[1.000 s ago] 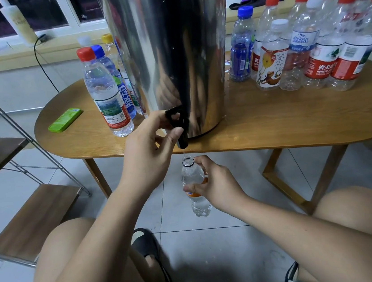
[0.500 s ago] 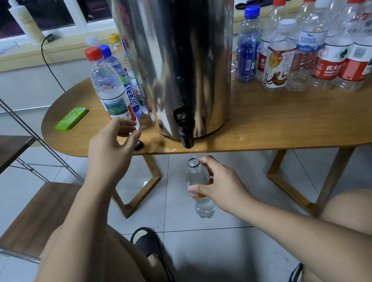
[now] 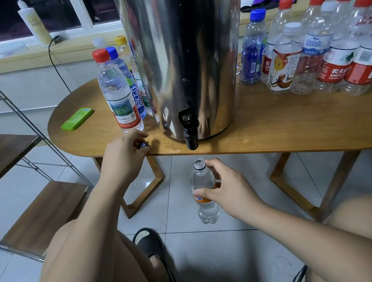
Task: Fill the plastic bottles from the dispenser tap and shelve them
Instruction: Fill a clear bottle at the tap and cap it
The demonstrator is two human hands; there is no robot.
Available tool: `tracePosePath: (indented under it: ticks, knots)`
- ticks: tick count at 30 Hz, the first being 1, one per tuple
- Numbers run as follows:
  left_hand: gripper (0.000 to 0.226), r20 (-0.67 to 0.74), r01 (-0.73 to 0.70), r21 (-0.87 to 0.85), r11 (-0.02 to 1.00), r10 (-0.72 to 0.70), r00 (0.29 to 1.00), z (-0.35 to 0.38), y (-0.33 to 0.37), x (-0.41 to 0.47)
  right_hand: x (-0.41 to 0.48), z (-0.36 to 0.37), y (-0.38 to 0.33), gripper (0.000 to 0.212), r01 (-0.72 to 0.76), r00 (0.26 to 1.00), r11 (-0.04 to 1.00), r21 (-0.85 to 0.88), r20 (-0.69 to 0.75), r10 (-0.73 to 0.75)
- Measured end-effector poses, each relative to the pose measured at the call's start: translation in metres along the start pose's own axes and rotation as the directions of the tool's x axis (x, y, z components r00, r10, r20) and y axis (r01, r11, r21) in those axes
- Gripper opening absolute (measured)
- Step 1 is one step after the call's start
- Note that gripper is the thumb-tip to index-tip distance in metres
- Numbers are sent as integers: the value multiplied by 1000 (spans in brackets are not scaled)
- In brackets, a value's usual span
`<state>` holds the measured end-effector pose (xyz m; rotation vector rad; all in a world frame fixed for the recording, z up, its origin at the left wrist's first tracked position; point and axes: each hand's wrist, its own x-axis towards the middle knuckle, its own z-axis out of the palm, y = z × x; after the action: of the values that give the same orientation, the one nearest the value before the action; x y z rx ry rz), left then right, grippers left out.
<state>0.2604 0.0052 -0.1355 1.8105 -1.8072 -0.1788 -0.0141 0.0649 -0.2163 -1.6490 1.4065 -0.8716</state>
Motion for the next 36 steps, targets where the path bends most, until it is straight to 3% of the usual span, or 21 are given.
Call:
tracePosePath:
  ticks: [4,8,12,20,28,33,36]
  knots:
    - [25,11,-66,-166,984,69,998,-5,20,-21,-9,-10,-7,62,9,1000,1000,11,7,-9]
    - [21,138,-117,-361,925,177,975,-1,47,-49,-19,-20,-12,60,21,1000,1000,-5,11,-21]
    - [22,197,-139,-445,885,248,949,14,66,-65,-28,-26,-15,63,32,999,998,-57,37,-30]
    - [28,180,-67,-577,814,207,962,18,73,-69,-38,-33,-17,63,30,998,997,-73,64,-25]
    - [32,94,-330,-396,857,395,914,23,83,-75,-41,-31,-20,59,81,994,985,-154,79,-70]
    - [54,57,-367,-234,900,389,919,23,86,-75,-41,-28,-24,66,106,993,977,-186,79,-92]
    - [57,47,-358,-236,903,379,924,25,89,-77,-42,-28,-23,69,118,991,974,-194,79,-104]
